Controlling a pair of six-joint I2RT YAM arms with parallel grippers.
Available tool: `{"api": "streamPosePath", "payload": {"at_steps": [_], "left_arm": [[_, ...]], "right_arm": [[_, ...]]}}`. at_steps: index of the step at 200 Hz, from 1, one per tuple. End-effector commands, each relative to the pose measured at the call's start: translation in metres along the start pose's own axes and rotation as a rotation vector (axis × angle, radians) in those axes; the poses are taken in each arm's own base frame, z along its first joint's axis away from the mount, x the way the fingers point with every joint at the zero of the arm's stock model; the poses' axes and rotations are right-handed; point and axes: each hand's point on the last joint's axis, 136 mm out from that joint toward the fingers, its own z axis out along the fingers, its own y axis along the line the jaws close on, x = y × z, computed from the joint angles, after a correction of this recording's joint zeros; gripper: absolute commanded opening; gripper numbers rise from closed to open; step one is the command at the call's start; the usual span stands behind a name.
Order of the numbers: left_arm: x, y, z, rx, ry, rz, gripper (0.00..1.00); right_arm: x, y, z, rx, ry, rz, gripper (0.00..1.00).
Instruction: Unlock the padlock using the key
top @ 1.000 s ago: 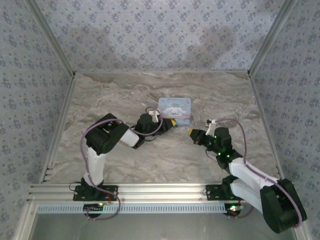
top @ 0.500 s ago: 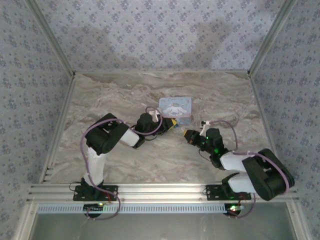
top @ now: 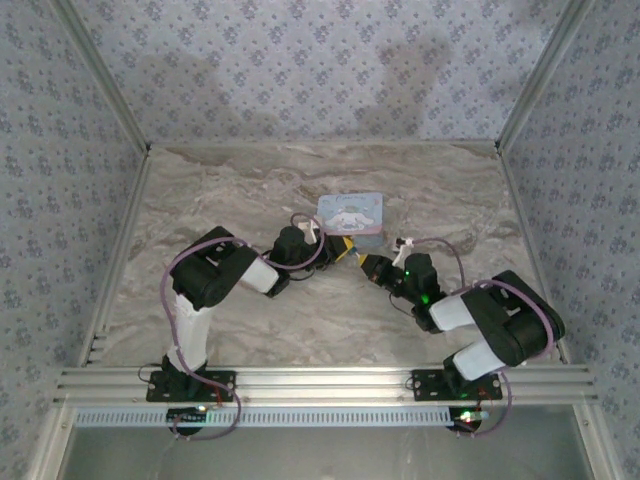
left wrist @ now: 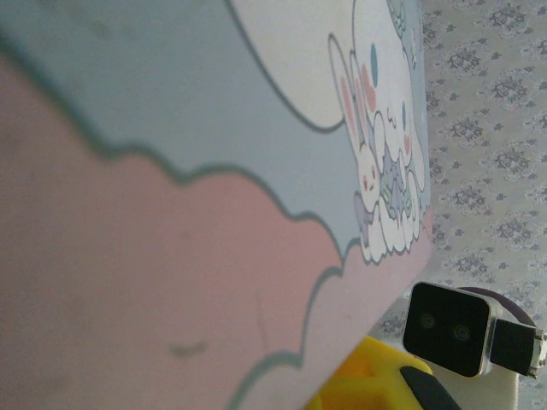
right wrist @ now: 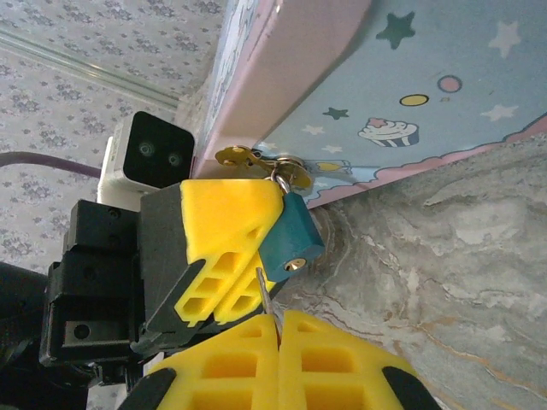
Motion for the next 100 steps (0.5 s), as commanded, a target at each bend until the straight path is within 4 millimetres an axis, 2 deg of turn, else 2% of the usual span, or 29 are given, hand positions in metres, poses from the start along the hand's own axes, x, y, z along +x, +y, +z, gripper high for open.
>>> {"api": "streamPosePath", "payload": {"at_steps": [1, 100], "left_arm": [[0.0004, -0.0237, 0.0004, 0.081, 0.014, 0.013, 0.03], [-0.0017, -0.0288, 0.0002, 0.102, 0.005, -0.003, 0.03]], "right_arm": [[-0.0083, 0.0096, 0.0056, -0.033, -0.033, 0.0, 0.0], [-0.0047, 0.0006, 0.0087, -0.003, -0.027, 0.011, 0.0]]}}
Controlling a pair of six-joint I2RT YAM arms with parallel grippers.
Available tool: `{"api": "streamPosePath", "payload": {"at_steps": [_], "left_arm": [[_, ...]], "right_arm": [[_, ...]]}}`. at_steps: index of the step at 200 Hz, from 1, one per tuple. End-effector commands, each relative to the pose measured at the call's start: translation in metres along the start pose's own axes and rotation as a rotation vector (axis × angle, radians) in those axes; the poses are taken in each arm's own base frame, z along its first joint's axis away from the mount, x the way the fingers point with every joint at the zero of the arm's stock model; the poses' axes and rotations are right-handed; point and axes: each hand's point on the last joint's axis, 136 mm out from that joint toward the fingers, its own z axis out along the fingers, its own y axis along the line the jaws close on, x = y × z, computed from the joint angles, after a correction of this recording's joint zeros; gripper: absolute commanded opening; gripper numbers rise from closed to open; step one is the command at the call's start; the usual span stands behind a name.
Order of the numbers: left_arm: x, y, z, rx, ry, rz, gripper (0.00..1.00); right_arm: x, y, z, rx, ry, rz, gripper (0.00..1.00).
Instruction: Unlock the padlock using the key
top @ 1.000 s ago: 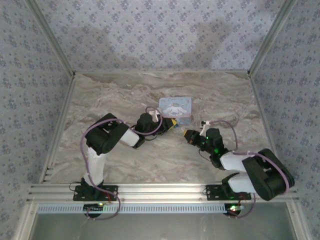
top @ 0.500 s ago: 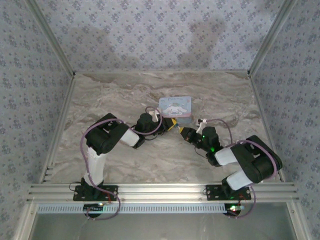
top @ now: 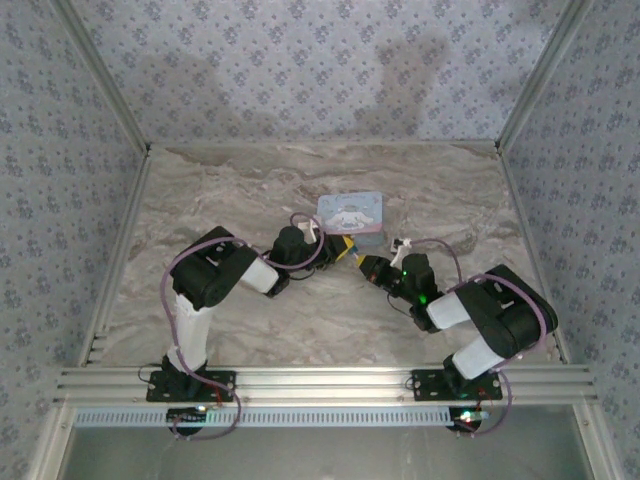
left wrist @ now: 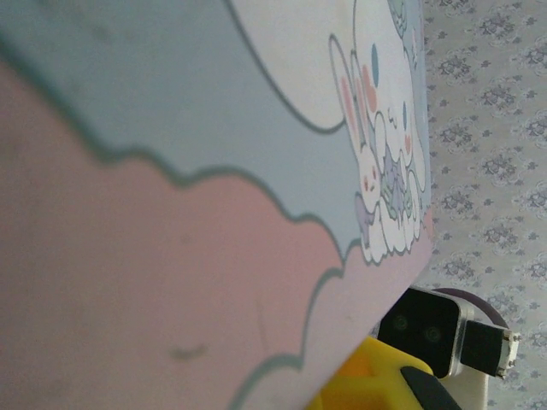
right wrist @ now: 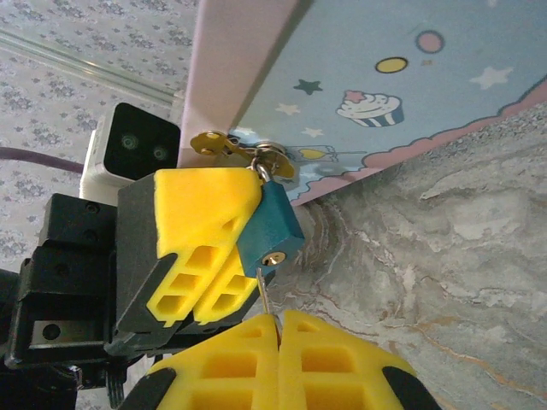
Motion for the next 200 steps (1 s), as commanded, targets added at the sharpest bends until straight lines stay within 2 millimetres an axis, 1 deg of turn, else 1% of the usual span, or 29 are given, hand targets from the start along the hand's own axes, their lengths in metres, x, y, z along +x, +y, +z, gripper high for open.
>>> {"api": "streamPosePath", "payload": {"at_steps": [1, 83, 107, 146, 169, 200], "left_arm": [[0.0, -0.024, 0.001, 0.084, 0.011, 0.022, 0.03], [0.004, -0.025, 0.004, 0.088, 0.023, 0.019, 0.03], [0.006, -0.027, 0.006, 0.1, 0.026, 0.018, 0.03], [0.01, -0.03, 0.008, 0.115, 0.03, 0.013, 0.03], [0.01, -0.032, 0.008, 0.126, 0.033, 0.008, 0.03], [0.012, -0.038, 0.01, 0.158, 0.034, 0.004, 0.0]], "right_arm": [[-0.009, 0.006, 0.004, -0.015, -0.034, 0.003, 0.0], [-0.018, 0.009, 0.008, -0.032, -0.05, 0.01, 0.0], [-0.018, 0.006, 0.011, -0.021, -0.049, 0.02, 0.0], [-0.023, 0.012, 0.013, -0.085, -0.066, 0.056, 0.0], [-0.026, 0.009, 0.013, -0.095, -0.074, 0.088, 0.0], [-0.026, 0.015, 0.02, -0.116, -0.069, 0.11, 0.0]]}}
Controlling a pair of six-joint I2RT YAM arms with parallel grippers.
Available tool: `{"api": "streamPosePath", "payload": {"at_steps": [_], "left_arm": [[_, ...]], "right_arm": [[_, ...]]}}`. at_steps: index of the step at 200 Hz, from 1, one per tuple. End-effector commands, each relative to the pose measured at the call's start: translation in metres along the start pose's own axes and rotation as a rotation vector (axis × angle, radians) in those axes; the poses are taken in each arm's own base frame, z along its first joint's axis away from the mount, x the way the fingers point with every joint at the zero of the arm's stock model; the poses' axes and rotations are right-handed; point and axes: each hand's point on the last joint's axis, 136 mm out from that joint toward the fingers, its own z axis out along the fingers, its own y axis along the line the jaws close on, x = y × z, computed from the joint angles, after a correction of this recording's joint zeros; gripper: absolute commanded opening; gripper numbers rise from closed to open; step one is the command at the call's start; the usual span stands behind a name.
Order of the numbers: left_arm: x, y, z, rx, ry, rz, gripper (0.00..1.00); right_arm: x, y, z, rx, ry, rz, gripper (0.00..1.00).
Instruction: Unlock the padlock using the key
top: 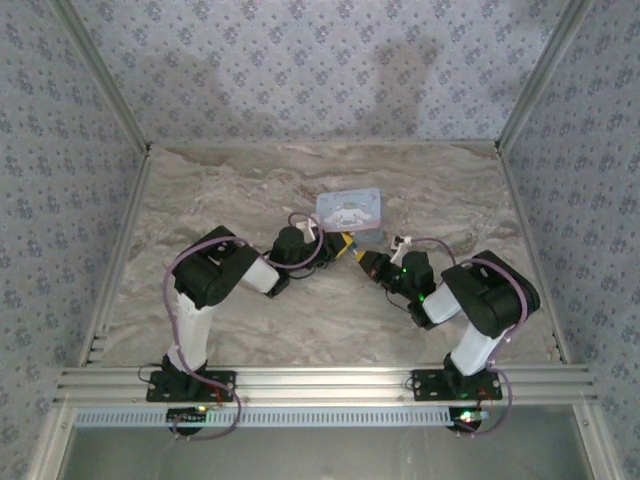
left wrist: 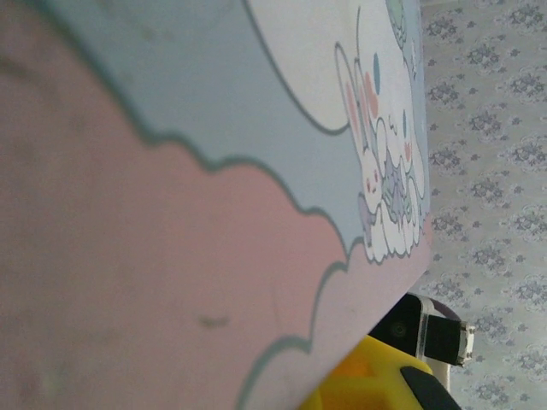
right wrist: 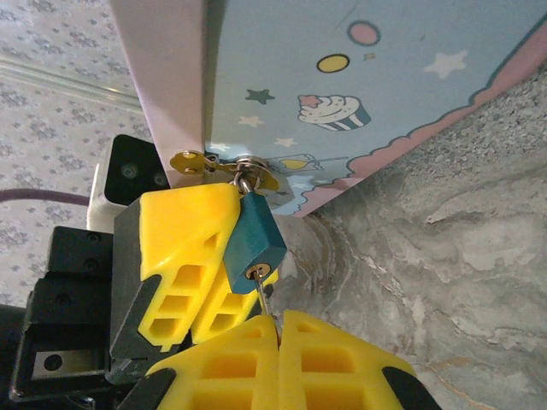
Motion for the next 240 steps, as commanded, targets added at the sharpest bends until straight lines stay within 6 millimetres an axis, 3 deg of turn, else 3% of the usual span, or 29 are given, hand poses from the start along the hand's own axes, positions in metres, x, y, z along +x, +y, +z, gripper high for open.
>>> {"api": "streamPosePath", "payload": {"at_steps": [1, 61, 126, 155, 207, 240], "left_arm": [[0.021, -0.036, 0.008, 0.139, 0.082, 0.027, 0.0], [0.024, -0.044, 0.01, 0.165, 0.1, 0.028, 0.0], [0.026, -0.044, 0.009, 0.167, 0.106, 0.024, 0.0], [0.026, -0.045, 0.009, 0.169, 0.11, 0.023, 0.0], [0.026, -0.045, 0.009, 0.166, 0.11, 0.021, 0.0], [0.026, -0.045, 0.008, 0.17, 0.107, 0.02, 0.0]], "right_arm": [[-0.015, 0.02, 0.009, -0.069, -0.048, 0.011, 0.0], [-0.022, 0.012, 0.013, -0.07, -0.071, 0.123, 0.0], [-0.022, 0.005, 0.013, -0.054, -0.059, 0.134, 0.0], [-0.018, 0.001, 0.015, -0.003, -0.03, 0.061, 0.0], [-0.018, 0.008, 0.012, 0.046, -0.007, -0.058, 0.0], [-0.024, 0.016, 0.012, -0.036, -0.017, 0.049, 0.0]]}}
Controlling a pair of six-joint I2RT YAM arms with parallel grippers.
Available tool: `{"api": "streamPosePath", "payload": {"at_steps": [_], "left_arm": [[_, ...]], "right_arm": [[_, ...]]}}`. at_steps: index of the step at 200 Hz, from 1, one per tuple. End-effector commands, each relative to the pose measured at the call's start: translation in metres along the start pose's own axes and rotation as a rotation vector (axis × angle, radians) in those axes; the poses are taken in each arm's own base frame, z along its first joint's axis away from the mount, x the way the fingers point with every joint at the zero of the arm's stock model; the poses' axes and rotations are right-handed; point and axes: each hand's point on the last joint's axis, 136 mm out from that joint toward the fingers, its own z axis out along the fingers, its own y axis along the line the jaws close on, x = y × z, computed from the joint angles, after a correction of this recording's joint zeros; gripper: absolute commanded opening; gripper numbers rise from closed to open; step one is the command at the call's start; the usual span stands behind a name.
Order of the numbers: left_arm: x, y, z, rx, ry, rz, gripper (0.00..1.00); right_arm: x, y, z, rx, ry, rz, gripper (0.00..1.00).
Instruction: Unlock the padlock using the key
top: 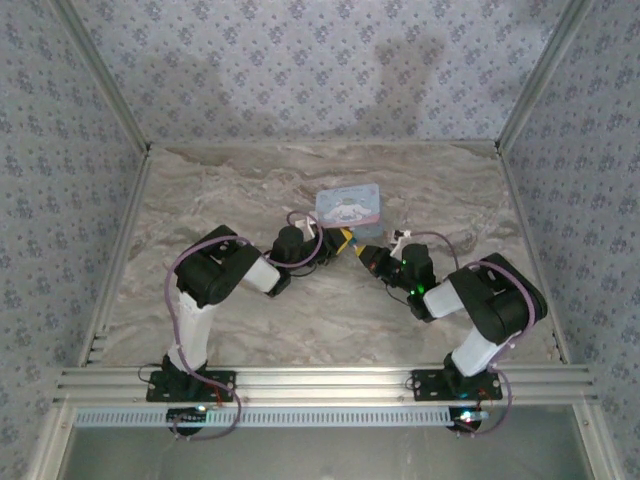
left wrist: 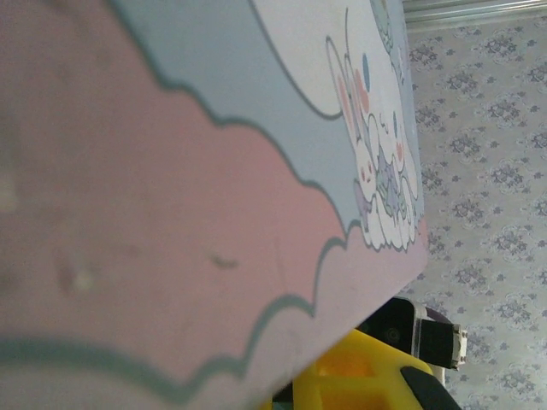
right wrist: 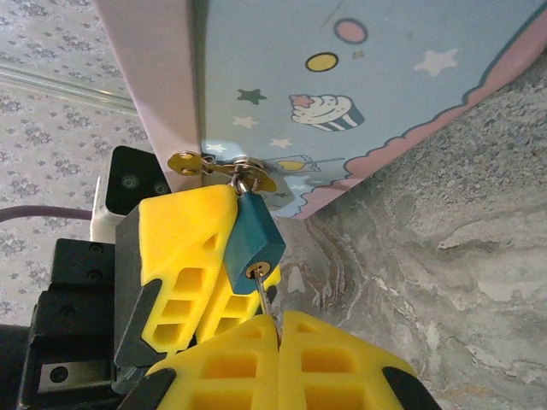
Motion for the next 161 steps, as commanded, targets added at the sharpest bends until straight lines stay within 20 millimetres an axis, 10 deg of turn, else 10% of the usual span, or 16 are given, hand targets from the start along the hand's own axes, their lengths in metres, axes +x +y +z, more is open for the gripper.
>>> {"api": "streamPosePath", "payload": {"at_steps": [1, 161], "left_arm": [[0.036, -0.038, 0.004, 0.139, 0.148, 0.037, 0.0], [0.038, -0.037, 0.005, 0.142, 0.16, 0.032, 0.0]], "right_arm": [[-0.015, 0.012, 0.006, -0.063, -0.034, 0.046, 0.0], [-0.021, 0.0, 0.022, -0.111, -0.007, 0.327, 0.0]]}}
